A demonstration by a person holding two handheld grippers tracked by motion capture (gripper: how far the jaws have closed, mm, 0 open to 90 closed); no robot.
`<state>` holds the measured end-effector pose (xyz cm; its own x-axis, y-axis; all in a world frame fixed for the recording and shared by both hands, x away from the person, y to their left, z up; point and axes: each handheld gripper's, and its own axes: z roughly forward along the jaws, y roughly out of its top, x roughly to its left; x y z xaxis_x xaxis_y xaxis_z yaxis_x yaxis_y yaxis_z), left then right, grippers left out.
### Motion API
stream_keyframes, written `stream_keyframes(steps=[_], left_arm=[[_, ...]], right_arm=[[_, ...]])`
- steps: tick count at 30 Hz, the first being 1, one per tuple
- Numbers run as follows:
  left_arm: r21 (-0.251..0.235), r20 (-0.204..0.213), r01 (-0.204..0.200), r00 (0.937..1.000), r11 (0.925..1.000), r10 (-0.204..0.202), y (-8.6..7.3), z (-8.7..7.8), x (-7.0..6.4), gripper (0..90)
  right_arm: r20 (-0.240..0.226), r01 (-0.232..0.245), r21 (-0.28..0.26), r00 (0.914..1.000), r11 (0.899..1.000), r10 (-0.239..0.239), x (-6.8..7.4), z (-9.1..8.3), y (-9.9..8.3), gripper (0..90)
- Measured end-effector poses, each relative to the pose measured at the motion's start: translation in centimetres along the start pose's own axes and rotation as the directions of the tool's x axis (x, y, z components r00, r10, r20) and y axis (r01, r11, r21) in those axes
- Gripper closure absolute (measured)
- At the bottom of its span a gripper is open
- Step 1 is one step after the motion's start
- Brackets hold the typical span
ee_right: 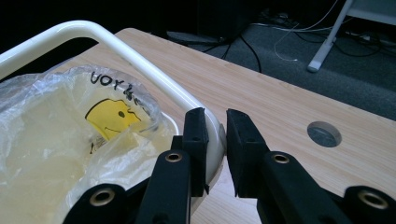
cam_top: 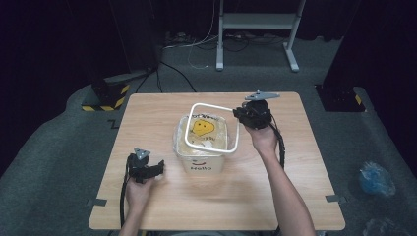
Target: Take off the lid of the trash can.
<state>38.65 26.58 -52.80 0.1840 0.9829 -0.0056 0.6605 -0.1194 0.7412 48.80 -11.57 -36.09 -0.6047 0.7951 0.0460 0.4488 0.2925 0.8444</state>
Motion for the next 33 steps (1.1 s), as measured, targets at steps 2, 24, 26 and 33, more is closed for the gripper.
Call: stream_keyframes(steps=[2, 24, 26, 33], left_arm=[[0.0, -0.001, 0.0, 1.0, 1.0, 0.0, 0.0, 0.0, 0.0, 21.2], [0.0, -0.003, 0.001, 1.0, 1.0, -0.001, 0.0, 0.0, 0.0, 21.2], [0.0, -0.003, 0.001, 1.0, 1.0, -0.001, 0.0, 0.0, 0.0, 21.2], [0.0, -0.003, 0.002, 1.0, 1.0, -0.002, 0.0, 0.0, 0.0, 21.2]], right_arm=[[0.005, -0.003, -0.002, 1.0, 1.0, 0.003, -0.4, -0.6, 0.0, 78.8], [0.017, -0.052, -0.047, 0.9985, 0.998, 0.053, -5.1, -5.9, -1.9, 79.0], [0.019, -0.055, -0.051, 0.9982, 0.997, 0.056, -5.4, -6.2, -2.1, 79.0], [0.022, -0.067, -0.056, 0.9974, 0.996, 0.069, -6.2, -6.8, -2.9, 79.1]])
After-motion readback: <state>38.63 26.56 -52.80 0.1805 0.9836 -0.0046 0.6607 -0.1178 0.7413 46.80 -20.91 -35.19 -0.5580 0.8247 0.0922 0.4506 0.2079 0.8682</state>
